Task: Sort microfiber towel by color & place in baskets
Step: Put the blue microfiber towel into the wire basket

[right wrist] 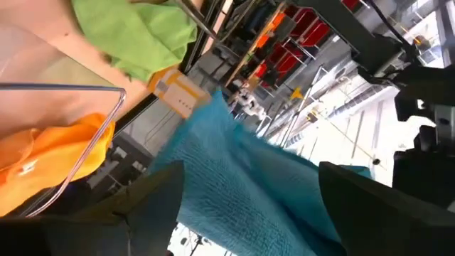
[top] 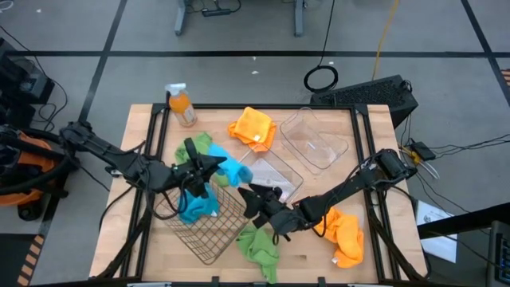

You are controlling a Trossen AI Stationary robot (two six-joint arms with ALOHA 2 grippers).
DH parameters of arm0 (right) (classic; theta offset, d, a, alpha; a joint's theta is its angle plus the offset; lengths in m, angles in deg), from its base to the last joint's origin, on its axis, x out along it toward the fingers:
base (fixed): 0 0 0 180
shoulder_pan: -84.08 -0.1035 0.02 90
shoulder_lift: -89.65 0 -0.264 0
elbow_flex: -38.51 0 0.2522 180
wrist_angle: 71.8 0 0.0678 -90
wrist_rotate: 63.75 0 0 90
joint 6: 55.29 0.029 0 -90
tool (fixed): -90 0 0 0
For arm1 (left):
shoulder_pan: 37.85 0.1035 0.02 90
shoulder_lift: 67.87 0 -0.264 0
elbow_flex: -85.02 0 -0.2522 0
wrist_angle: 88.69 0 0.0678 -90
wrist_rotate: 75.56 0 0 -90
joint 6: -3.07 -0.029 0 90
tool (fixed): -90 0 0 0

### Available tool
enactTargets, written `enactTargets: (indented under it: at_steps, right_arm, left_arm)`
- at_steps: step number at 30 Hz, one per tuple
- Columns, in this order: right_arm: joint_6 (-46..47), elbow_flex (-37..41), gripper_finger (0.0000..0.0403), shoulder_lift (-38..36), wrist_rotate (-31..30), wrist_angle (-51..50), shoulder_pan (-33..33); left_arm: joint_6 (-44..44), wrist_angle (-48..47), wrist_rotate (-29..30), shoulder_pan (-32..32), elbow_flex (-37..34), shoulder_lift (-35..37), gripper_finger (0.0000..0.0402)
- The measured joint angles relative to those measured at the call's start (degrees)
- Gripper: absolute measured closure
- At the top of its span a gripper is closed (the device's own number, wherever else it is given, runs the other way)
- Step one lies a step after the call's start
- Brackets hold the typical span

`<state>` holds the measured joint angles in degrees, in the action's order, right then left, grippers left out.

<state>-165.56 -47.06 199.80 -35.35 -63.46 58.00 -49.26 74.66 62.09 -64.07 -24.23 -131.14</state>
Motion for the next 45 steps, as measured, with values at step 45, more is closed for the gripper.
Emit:
enactTargets:
  at_steps: [45]
  right_arm:
    - [-2.8,0.0,0.009,0.1,19.0,23.8,1.2]
  left_arm:
    - [24.0,-10.2,-14.2,1.9,0.0,0.7,0.0377]
